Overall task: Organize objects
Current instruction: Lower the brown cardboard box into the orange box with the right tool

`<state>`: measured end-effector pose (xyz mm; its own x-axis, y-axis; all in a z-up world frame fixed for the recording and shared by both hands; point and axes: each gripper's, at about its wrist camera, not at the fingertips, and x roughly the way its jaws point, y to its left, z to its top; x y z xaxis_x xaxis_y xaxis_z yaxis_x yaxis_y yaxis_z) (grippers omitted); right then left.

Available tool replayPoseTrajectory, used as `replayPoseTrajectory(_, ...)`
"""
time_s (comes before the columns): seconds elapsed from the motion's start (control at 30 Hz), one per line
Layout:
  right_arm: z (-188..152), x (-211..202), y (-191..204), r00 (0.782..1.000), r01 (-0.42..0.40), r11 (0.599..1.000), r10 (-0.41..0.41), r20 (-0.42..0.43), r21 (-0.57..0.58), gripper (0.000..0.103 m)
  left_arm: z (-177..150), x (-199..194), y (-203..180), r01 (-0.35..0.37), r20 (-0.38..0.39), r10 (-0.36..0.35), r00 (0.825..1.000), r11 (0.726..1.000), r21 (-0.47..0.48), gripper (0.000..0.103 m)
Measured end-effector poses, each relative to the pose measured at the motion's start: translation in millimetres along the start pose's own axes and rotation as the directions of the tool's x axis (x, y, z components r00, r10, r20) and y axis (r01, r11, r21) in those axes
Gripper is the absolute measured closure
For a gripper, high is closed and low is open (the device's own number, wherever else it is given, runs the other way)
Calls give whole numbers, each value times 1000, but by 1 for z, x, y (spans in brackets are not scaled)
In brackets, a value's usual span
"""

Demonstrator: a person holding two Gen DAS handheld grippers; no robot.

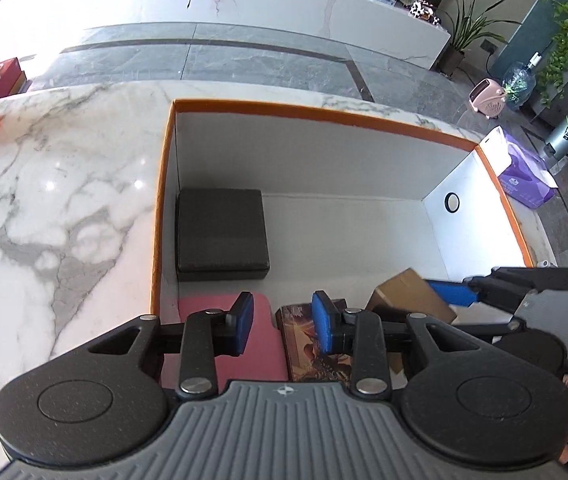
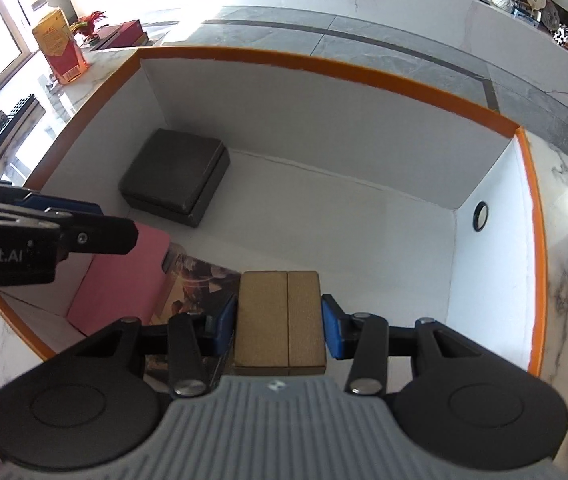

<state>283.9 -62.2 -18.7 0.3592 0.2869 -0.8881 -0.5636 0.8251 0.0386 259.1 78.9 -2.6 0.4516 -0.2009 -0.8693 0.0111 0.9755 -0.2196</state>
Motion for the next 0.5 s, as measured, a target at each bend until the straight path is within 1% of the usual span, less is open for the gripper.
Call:
replayPoseTrajectory(0.1, 12, -5, -4, 999, 16, 999, -18, 35, 35, 56, 5, -1, 0, 0, 17, 0, 1000, 1000, -6, 66)
replayPoseTrajectory(0.2, 23, -4, -1, 996, 40, 999, -42, 74, 25, 56, 9, -5, 2, -1, 52, 2, 999, 1000, -12, 66)
replayPoseTrajectory(0.27, 30, -1, 0, 996, 48, 999, -50, 79, 25, 56, 13, -9, 4, -3, 70, 3, 998, 1000, -3, 66)
replayPoseTrajectory(0.4, 46, 9, 3, 996, 31, 998, -35, 82, 56, 56, 21, -10, 8, -24, 83, 23, 996, 1000, 9, 66)
replayPoseTrajectory(0.5, 55, 19, 6, 996, 39, 996, -45, 78, 76, 56, 23, -10, 11, -17, 98, 16, 995, 1000, 9, 66)
